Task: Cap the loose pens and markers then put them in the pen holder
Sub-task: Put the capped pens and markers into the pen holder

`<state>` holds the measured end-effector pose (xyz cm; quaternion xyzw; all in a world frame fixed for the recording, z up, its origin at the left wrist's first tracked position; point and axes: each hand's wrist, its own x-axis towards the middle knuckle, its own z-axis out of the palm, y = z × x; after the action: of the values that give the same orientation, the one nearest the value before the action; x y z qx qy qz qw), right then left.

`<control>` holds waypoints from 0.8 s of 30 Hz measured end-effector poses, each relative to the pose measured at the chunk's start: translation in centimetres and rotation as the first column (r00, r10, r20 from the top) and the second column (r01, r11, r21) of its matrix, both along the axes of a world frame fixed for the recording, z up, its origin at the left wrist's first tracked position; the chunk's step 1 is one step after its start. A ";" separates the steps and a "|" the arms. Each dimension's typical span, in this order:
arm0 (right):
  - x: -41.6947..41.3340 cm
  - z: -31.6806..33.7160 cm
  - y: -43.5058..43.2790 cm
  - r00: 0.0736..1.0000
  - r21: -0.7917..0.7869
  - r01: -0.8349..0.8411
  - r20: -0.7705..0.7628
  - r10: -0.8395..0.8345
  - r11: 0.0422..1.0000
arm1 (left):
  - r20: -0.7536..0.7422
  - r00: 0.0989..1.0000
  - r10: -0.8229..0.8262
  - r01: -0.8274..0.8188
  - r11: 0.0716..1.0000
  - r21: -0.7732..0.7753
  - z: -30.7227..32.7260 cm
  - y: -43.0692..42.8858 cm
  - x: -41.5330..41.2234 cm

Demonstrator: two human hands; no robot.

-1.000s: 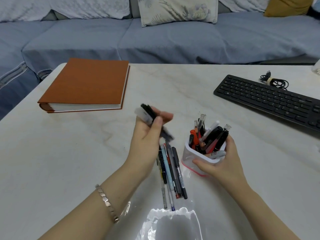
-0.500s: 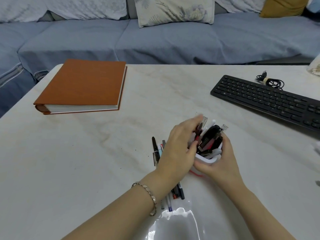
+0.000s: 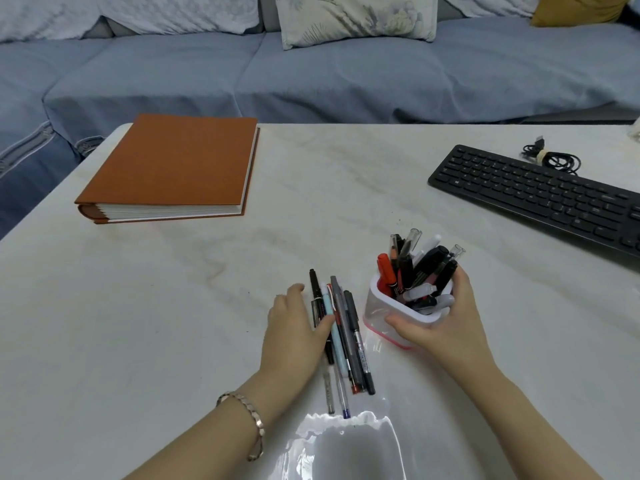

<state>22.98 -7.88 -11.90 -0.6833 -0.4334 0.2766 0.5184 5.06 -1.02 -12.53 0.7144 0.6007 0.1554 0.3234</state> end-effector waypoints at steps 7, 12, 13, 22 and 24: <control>0.1 -0.4 0.1 1.000 -0.003 -0.005 0.013 0.005 1.000 | -0.048 0.999 -0.022 0.015 0.988 -0.152 0.4 1.2 0.1; -0.1 0.1 -0.1 1.000 -0.009 -0.004 0.014 0.004 1.000 | -0.023 1.000 0.015 -0.019 0.978 -0.206 0.6 2.1 0.1; -0.3 0.3 -0.1 1.000 -0.006 -0.001 0.007 0.001 1.000 | -0.026 1.000 0.018 -0.023 0.979 -0.200 0.6 2.0 0.1; -0.5 0.7 -0.1 1.000 0.022 -0.019 0.005 0.019 1.000 | -0.003 0.999 -0.045 0.043 0.972 -0.229 -0.2 2.0 0.7; -0.5 0.8 -0.1 1.000 0.029 -0.016 -0.002 0.016 0.999 | 0.061 0.998 0.005 0.008 0.975 -0.221 0.5 2.0 0.3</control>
<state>22.51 -7.96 -11.08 -0.6718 -0.4423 0.2754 0.5265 5.37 1.01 -12.00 0.6693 0.6035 0.1092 0.4194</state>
